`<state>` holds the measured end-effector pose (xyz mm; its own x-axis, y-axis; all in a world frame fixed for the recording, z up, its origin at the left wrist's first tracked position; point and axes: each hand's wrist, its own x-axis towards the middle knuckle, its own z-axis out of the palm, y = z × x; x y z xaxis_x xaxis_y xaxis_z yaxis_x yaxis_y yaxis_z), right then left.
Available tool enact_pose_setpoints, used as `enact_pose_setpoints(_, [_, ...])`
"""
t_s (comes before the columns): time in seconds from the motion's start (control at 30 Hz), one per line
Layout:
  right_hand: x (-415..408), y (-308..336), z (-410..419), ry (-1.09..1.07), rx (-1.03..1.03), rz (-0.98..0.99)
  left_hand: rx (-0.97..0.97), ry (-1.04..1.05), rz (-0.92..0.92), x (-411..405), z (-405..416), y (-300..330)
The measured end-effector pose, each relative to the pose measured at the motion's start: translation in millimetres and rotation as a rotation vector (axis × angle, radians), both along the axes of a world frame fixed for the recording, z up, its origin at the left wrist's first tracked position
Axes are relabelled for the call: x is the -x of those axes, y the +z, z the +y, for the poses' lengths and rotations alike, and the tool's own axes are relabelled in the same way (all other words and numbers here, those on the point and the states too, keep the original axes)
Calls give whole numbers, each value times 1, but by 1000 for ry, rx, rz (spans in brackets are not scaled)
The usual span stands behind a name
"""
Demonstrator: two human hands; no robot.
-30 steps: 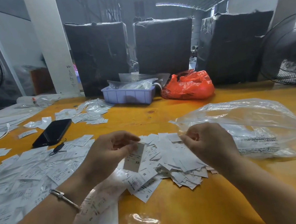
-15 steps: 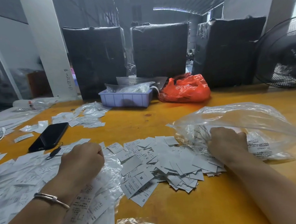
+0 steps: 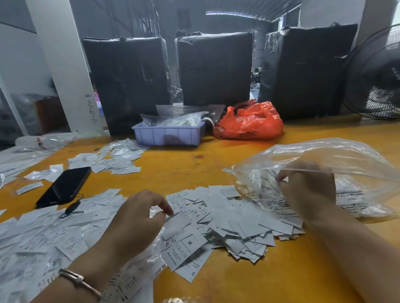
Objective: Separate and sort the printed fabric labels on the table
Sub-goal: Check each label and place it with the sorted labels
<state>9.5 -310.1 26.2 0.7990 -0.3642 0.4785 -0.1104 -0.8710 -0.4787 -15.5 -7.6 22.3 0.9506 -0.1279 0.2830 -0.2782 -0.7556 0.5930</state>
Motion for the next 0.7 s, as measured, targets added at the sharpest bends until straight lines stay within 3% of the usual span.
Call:
enact_pose_setpoints(0.17, [4, -1, 9, 38, 289, -61, -21, -84, -64, -2, -2, -4])
enact_pose_setpoints(0.3, [12, 2, 26, 287, 187, -82, -15, -156, -104, -4, -2, -7])
enact_pose_setpoints(0.5, [34, 0, 64, 751, -242, -118, 70, -330, -43, 0, -8, -4])
enact_pose_setpoints(0.7, [43, -6, 86, 904, -309, -121, 198, -458, 52, 8, -18, -1])
